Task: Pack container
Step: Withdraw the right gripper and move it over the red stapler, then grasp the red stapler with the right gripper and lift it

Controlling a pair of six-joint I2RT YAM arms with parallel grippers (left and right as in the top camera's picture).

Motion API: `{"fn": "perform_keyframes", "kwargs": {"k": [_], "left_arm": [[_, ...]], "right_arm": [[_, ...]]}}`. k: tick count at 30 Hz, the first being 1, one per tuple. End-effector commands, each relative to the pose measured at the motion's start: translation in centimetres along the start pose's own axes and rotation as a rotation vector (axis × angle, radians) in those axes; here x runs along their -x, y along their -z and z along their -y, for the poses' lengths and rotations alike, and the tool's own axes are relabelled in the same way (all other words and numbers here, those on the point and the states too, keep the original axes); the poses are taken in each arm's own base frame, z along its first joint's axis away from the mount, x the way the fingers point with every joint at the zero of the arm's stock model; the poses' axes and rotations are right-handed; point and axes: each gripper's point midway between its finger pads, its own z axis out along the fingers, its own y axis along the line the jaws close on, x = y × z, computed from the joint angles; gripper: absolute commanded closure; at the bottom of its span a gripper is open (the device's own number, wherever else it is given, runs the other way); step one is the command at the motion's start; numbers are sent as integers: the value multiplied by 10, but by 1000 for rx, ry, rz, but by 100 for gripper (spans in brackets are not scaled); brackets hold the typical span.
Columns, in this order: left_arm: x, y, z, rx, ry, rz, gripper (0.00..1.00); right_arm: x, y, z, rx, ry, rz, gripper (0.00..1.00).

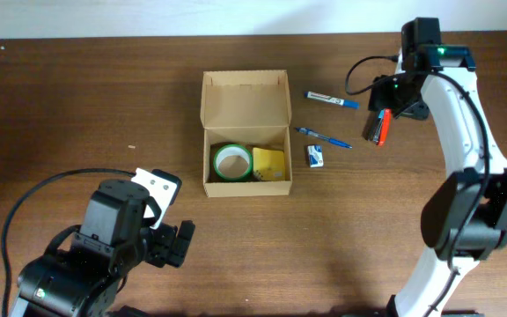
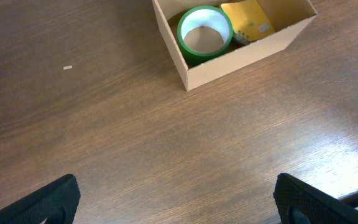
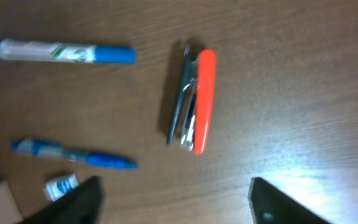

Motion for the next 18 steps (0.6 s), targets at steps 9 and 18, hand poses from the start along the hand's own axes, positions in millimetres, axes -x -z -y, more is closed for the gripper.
{"fn": "perform_keyframes", "kwargs": {"k": [9, 18], "left_arm": [[5, 5, 0, -5, -16, 21, 0], [5, 5, 0, -5, -16, 21, 0]], "right_arm": [[11, -64, 12, -14, -34, -22, 1], [7, -96, 11, -14, -57, -57, 1]]}}
